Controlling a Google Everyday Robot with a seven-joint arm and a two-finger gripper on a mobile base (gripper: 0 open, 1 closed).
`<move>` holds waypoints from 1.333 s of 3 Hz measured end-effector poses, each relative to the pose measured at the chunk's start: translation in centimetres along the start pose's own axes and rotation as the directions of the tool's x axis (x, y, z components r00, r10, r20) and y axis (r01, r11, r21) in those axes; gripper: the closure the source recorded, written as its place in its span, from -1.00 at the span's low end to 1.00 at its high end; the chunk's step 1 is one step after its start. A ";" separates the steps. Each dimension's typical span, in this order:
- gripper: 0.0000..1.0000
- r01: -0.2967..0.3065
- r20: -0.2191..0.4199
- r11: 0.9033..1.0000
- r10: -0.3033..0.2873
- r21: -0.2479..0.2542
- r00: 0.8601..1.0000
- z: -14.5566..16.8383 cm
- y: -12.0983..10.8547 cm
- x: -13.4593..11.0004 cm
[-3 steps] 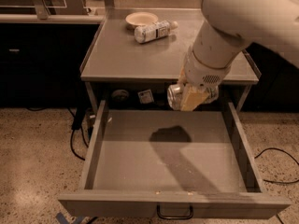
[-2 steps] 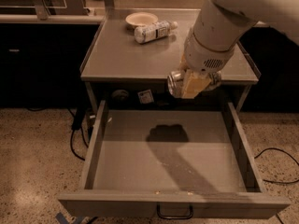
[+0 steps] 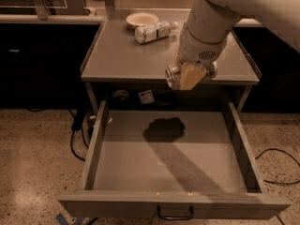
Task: Pick 7up can from top drawer and place on counter
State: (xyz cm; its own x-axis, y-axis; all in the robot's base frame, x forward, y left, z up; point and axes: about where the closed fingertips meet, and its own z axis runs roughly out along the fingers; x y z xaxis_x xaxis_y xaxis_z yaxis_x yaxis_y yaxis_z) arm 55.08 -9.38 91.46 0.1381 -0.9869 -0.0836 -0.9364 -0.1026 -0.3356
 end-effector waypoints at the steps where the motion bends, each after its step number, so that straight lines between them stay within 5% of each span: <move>1: 1.00 0.073 -0.044 0.997 -0.073 -0.003 0.996 1.7 -4.6 -0.3; 3: 1.00 0.159 -0.127 0.983 -0.171 -0.096 0.977 7.2 -13.0 0.7; 4: 1.00 0.143 -0.079 0.983 -0.153 -0.118 0.985 10.3 -15.3 2.0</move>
Offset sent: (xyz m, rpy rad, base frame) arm 0.1761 0.0253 -0.0126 -0.2609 0.0403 0.1442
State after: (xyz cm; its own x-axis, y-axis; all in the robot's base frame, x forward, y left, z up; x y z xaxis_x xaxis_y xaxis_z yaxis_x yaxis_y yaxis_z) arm 73.05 -8.47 86.73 0.2537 -0.9663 0.0435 -0.9384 -0.2568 -0.2312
